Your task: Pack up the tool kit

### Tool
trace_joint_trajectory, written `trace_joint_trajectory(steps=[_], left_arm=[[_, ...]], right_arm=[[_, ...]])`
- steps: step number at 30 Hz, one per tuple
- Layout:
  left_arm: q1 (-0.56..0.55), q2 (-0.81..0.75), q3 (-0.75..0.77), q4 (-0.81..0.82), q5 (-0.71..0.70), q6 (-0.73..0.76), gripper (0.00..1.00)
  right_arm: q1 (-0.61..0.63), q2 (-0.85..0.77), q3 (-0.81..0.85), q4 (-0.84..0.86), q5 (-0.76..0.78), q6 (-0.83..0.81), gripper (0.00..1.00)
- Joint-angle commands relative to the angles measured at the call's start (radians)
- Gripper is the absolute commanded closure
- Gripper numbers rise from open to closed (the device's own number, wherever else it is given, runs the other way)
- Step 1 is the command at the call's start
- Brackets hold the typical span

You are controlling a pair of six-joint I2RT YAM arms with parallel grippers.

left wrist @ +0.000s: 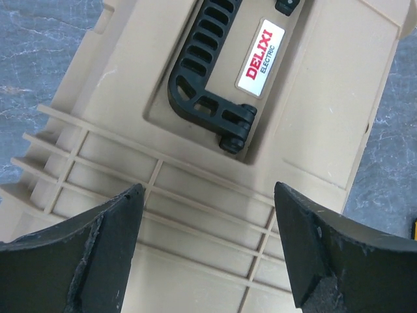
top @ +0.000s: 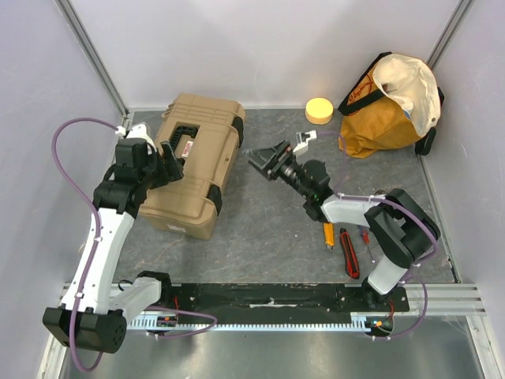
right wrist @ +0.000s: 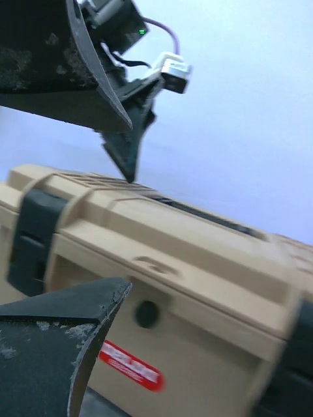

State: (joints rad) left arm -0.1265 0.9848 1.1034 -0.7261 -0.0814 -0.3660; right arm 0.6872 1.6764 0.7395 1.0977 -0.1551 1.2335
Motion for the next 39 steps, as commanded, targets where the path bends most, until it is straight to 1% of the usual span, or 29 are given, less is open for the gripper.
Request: trace_joint_trajectory(steps=[1,3,5,10,14,15,16,20,22,25,29,33,34,39], left_arm=[[-0.012,0.086,0.108,-0.056,0.016,0.002,0.14],[-0.001,0.13,0.153,-0.032,0.006,0.009,0.14],[0.027,0.173,0.19,-0.016,0.002,0.009,0.14],[0.117,0.241,0.214,0.007,0.025,-0.004,0.14],[0.125,0.233,0.159,0.017,-0.023,-0.033,0.13],[0.125,0.229,0.141,0.022,-0.038,-0.037,0.12],[0.152,0.223,0.119,0.024,-0.066,-0.04,0.12],[0.154,0.192,0.041,0.036,-0.152,-0.045,0.11],[0.154,0.186,0.006,0.039,-0.159,-0.044,0.1],[0.154,0.189,-0.036,0.042,-0.106,-0.056,0.1],[0.154,0.193,-0.082,0.065,0.017,-0.073,0.11],[0.154,0.199,-0.089,0.077,0.077,-0.07,0.12],[0.154,0.202,-0.088,0.083,0.116,-0.067,0.12],[0.154,0.21,-0.089,0.109,0.233,-0.06,0.12]], right_arm=[[-0.092,0.06,0.173,-0.185,-0.026,-0.049,0.02],[-0.118,0.112,0.25,-0.234,-0.026,-0.022,0.02],[-0.132,0.173,0.296,-0.237,-0.017,0.033,0.02],[-0.141,0.35,0.394,-0.148,-0.004,0.233,0.02],[-0.138,0.453,0.461,-0.059,0.034,0.362,0.02],[-0.138,0.476,0.483,-0.052,0.04,0.377,0.02],[-0.138,0.492,0.5,-0.044,0.051,0.398,0.02],[-0.138,0.558,0.555,0.037,0.084,0.489,0.02],[-0.137,0.589,0.584,0.082,0.097,0.532,0.02],[-0.129,0.631,0.641,0.1,0.103,0.572,0.02],[-0.117,0.658,0.69,0.077,0.095,0.583,0.02],[-0.115,0.645,0.654,0.05,0.109,0.563,0.02],[-0.115,0.645,0.646,0.042,0.112,0.561,0.02],[-0.117,0.686,0.673,0.031,0.101,0.572,0.02]])
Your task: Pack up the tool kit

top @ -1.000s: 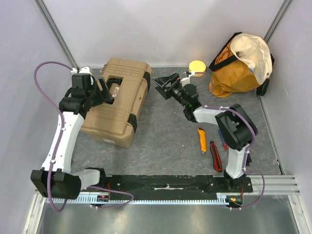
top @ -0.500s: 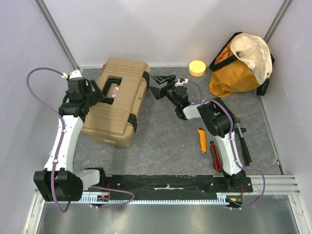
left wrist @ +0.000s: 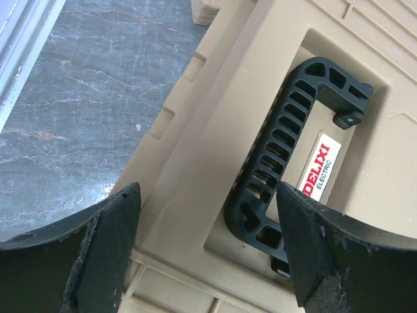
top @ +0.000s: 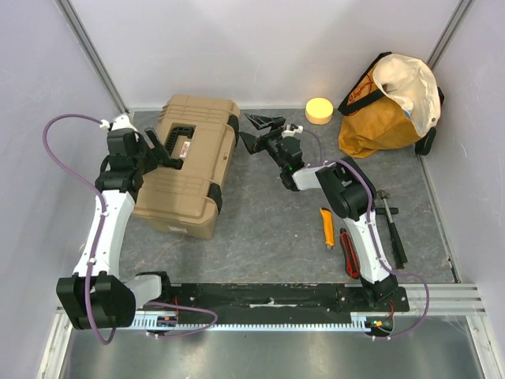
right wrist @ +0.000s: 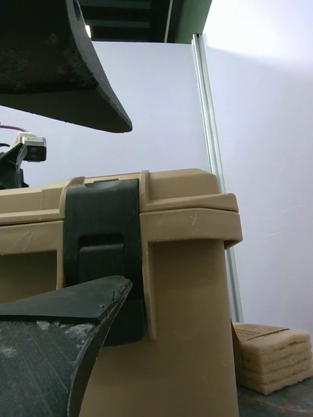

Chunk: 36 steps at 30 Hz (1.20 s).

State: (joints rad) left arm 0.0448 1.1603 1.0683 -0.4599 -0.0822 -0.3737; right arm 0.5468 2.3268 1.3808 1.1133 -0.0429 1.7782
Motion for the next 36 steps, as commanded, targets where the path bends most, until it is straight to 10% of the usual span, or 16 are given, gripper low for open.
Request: trace_joint_trajectory(steps=[1,19,36], left_arm=[[-0.017,0.035,-0.059,-0.151,0.258,-0.054,0.12],[-0.019,0.067,-0.082,-0.077,0.483,-0.099,0.18],[-0.016,0.035,0.067,-0.198,0.129,-0.088,0.15]], right_arm=[[0.025,0.036,0.032,-0.001,-0.012,0.027,0.02],[0.033,0.036,0.043,-0.054,-0.017,0.021,0.02],[0.022,0.071,0.035,0.037,0.061,0.043,0.02]])
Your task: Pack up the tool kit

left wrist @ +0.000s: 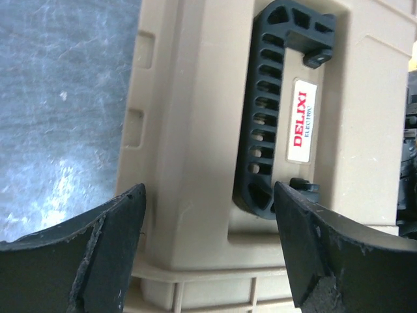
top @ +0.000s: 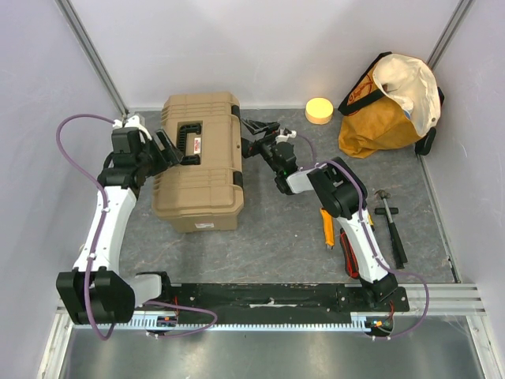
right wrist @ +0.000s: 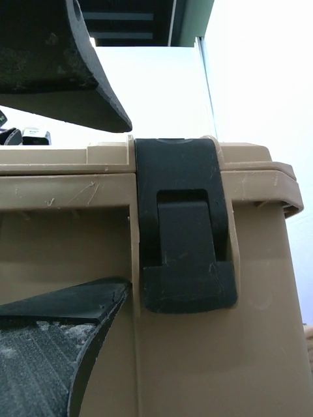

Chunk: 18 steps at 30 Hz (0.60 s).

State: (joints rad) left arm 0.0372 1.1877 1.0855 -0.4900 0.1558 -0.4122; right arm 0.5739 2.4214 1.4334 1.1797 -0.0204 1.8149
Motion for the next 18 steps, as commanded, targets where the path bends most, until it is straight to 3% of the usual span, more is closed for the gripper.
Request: trace_joint_trajectory(steps=[1,6,18], left_arm=[[-0.005,0.001,0.065,-0.174,-0.143,-0.051,0.14],[-0.005,-0.04,0.119,-0.173,-0.266,-0.059,0.12],[0.012,0.07,0.204,-0.035,-0.185,-0.083,0.1]], right_arm=[[-0.008,-0.039,-0.039,-0.057,0.039,0.004,0.02],[-0.026,-0.097,-0.094,-0.169,0.043,-0.037,0.02],[-0.034,0.038,0.097,-0.094,0.036,0.004,0.02]])
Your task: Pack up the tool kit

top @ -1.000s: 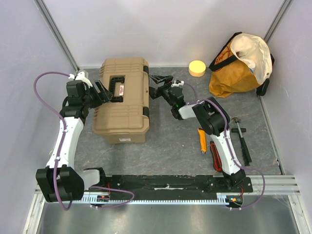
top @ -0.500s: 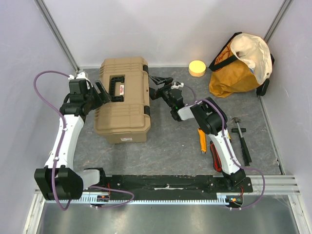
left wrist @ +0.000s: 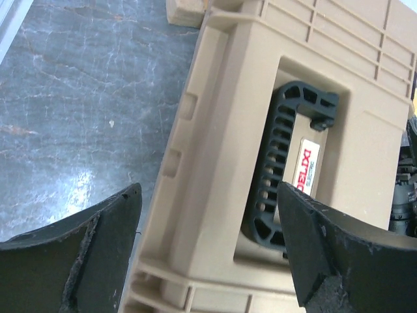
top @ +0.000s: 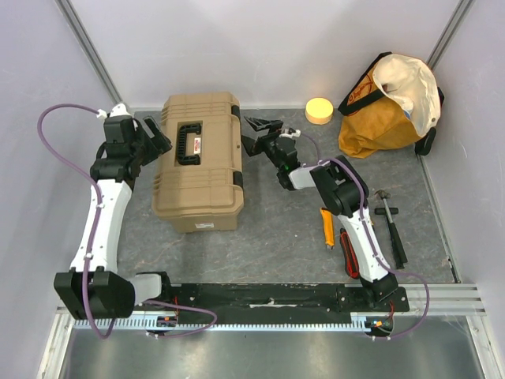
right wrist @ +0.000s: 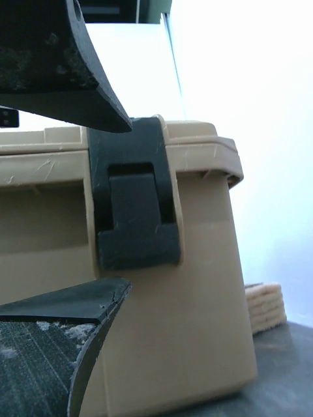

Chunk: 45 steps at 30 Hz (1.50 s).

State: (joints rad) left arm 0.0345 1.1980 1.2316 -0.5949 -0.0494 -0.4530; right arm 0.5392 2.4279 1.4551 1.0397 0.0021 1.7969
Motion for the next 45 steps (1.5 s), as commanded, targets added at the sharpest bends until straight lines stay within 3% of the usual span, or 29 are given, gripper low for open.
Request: trace_joint_trajectory(steps=[1,6,10,16,22,27,36,45], left_arm=[[0.015,0.078,0.062,0.075,0.023,-0.046,0.1],[0.031,0.146,0.071,0.119,0.129,-0.036,0.09],[0.042,0.219,0.101,0.113,0.227,-0.001,0.09],[0.05,0.274,0.098,0.103,0.322,0.046,0.1],[0.05,0.313,0.097,0.072,0.373,0.086,0.12],[0.05,0.319,0.089,0.063,0.359,0.097,0.12],[0.051,0.316,0.077,0.058,0.341,0.105,0.13],[0.05,0.318,0.069,0.049,0.316,0.119,0.2]], right_arm=[[0.001,0.034,0.086,0.049,0.009,0.021,0.02],[0.001,0.054,0.12,0.072,0.001,0.012,0.02],[0.001,0.114,0.148,0.239,0.006,0.03,0.02],[-0.002,0.119,0.165,0.362,0.006,-0.008,0.12],[-0.008,0.08,0.136,0.35,0.007,-0.051,0.39],[-0.01,0.057,0.09,0.347,0.025,-0.08,0.51],[-0.022,-0.029,0.028,0.257,0.024,-0.188,0.58],[-0.042,-0.125,-0.016,0.129,0.007,-0.314,0.61]])
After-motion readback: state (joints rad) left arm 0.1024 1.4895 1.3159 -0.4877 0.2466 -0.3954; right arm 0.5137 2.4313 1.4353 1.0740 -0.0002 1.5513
